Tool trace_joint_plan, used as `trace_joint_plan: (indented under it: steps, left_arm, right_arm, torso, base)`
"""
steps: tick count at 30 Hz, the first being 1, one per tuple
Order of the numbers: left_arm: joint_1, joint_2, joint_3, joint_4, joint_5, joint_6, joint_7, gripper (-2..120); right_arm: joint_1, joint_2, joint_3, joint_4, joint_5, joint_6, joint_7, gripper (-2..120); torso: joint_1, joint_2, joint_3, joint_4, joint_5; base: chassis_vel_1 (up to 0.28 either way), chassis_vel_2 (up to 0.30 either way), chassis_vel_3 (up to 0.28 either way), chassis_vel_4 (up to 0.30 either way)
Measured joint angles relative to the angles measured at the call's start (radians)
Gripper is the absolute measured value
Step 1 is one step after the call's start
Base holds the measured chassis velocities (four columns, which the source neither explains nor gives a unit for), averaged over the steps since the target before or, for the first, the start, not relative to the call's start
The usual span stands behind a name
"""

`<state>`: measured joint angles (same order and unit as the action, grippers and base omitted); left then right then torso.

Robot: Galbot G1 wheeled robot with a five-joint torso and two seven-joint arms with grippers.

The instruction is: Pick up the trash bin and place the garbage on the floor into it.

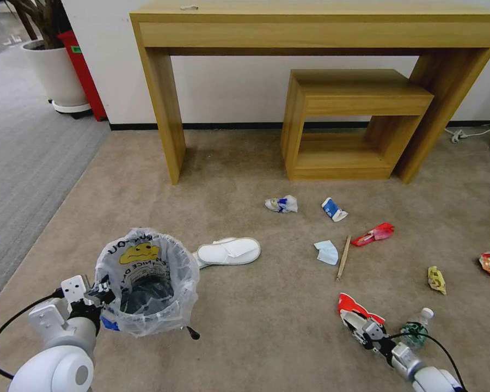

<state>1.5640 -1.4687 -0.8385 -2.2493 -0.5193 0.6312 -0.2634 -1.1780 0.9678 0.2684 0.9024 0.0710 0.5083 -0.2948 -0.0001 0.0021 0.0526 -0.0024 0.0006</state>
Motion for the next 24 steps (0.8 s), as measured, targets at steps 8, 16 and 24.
trace_joint_plan:
  steps: [8, 16, 24]
  left_arm:
    - [0.001, 0.003, 0.002, 0.011, 0.005, -0.003, 0.000, 3]
    - [0.001, 0.005, 0.008, 0.017, 0.012, -0.004, 0.002, 3]
    - [0.001, 0.002, 0.016, 0.015, 0.025, -0.004, 0.016, 3]
  right_arm:
    - [-0.069, -0.025, 0.037, 0.076, 0.110, 0.041, -0.098, 0]
    - [-0.155, -0.082, 0.096, 0.295, 0.320, 0.062, -0.210, 0]
    - [-0.199, -0.148, 0.120, 0.534, 0.480, 0.074, -0.340, 0]
  torso:
    - [0.000, 0.000, 0.000, -0.0001, 0.0008]
    - [0.000, 0.000, 0.000, -0.0001, 0.0003]
    - [0.000, 0.000, 0.000, 0.0000, 0.0001]
  base:
    - [0.000, 0.000, 0.000, 0.000]
    - [0.000, 0.000, 0.000, 0.000]
    - [0.000, 0.000, 0.000, 0.000]
